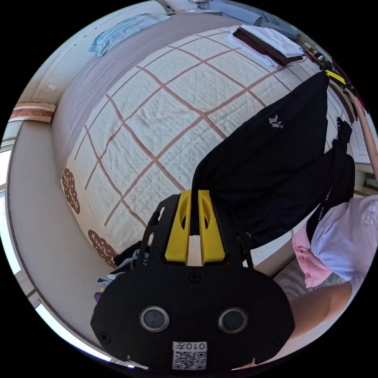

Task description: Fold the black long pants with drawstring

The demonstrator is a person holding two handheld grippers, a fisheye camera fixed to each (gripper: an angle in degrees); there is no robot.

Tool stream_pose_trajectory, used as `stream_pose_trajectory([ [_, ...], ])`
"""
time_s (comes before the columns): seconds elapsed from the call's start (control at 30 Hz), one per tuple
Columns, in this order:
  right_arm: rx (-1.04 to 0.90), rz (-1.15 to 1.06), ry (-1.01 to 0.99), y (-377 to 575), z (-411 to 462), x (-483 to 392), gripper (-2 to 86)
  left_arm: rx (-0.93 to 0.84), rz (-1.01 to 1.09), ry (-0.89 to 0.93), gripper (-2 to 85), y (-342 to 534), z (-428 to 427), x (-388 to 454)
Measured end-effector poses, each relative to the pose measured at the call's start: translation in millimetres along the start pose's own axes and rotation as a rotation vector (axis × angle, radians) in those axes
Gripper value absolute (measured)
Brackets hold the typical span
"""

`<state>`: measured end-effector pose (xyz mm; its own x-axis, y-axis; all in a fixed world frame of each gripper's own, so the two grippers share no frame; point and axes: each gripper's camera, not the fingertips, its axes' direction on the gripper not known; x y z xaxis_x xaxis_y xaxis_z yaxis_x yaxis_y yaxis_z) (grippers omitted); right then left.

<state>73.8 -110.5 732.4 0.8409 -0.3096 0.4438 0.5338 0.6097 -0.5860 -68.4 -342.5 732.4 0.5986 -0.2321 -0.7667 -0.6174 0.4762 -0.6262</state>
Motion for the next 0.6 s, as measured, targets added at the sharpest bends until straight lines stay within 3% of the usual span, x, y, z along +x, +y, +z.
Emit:
stream_pose_trajectory([
  [0.3,-0.298,0.061,0.039,-80,97,-27,3.4,-0.181,-0.386,-0.093,6.5,-64,66,-14],
  [0.5,-0.115,0.331,0.151,-52,60,9,3.7,-0.051,-0.490,-0.395,7.8,-32,61,7],
  [0.6,-0.055,0.421,0.185,-27,41,23,2.9,0.047,-0.505,-0.290,8.3,0,56,14],
])
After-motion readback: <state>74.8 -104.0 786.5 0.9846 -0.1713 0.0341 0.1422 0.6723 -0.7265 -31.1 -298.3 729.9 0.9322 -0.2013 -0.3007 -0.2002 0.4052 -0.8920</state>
